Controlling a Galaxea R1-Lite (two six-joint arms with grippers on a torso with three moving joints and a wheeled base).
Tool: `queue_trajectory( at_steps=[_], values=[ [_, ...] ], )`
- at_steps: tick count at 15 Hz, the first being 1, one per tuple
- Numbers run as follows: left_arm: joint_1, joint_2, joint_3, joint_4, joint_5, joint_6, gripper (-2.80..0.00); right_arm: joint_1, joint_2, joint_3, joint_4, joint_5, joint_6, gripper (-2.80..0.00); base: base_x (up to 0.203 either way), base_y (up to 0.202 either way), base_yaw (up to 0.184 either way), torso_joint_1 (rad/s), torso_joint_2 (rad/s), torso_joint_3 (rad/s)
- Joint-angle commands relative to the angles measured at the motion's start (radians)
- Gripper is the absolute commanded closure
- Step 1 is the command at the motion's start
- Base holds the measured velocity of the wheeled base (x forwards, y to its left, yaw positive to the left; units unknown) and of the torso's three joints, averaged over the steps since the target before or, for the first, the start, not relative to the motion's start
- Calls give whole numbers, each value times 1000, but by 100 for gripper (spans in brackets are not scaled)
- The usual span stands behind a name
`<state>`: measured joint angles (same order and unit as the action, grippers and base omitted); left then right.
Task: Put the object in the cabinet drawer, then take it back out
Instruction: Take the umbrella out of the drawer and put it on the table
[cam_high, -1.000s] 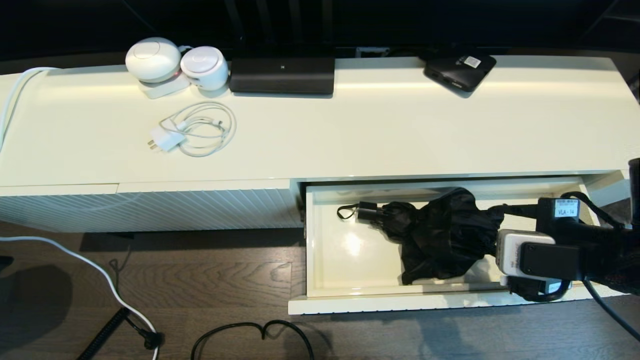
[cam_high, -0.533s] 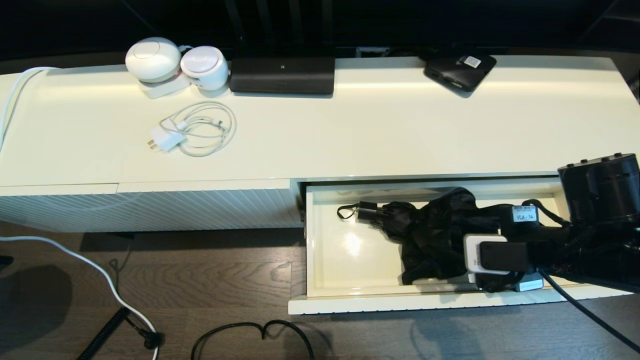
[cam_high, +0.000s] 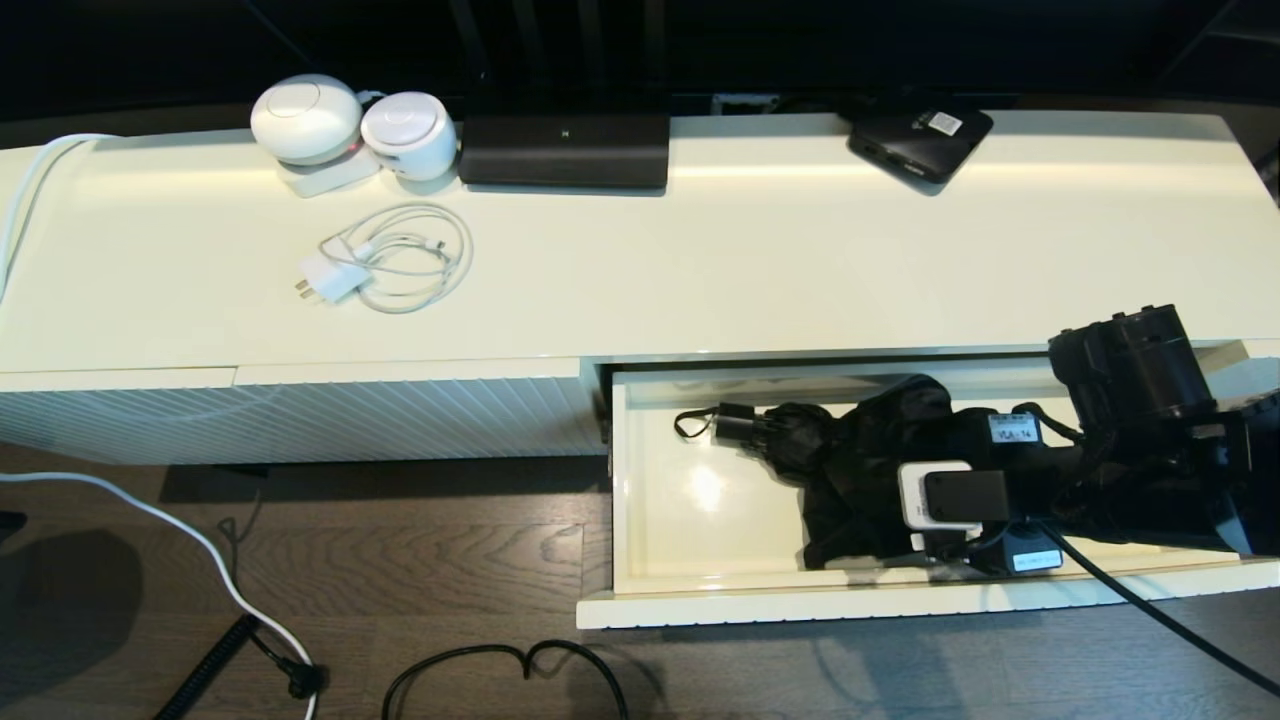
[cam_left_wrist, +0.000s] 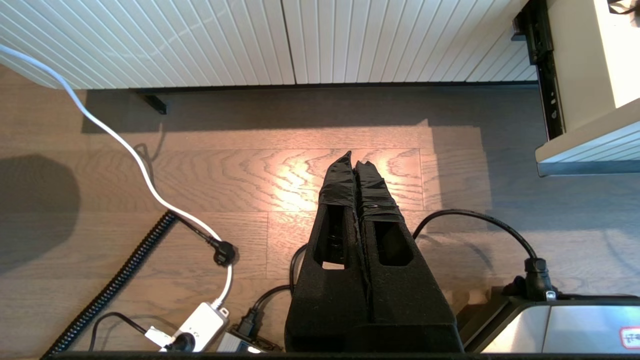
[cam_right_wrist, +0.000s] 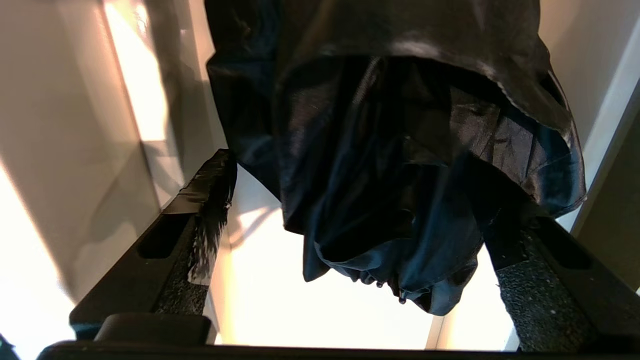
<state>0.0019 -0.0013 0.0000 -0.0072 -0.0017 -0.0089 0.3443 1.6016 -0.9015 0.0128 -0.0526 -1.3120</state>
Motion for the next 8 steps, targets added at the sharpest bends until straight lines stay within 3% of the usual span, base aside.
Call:
queue_trajectory(
  at_steps=[1,8],
  values=[
    [0,-2,0,0,0,0,0,-20,10,-44,25,9,-16,-280,0,0,0,0,0,0],
    [1,-2,0,0,0,0,0,-36,21,-86,29,37,-52,-280,0,0,0,0,0,0]
  ],
)
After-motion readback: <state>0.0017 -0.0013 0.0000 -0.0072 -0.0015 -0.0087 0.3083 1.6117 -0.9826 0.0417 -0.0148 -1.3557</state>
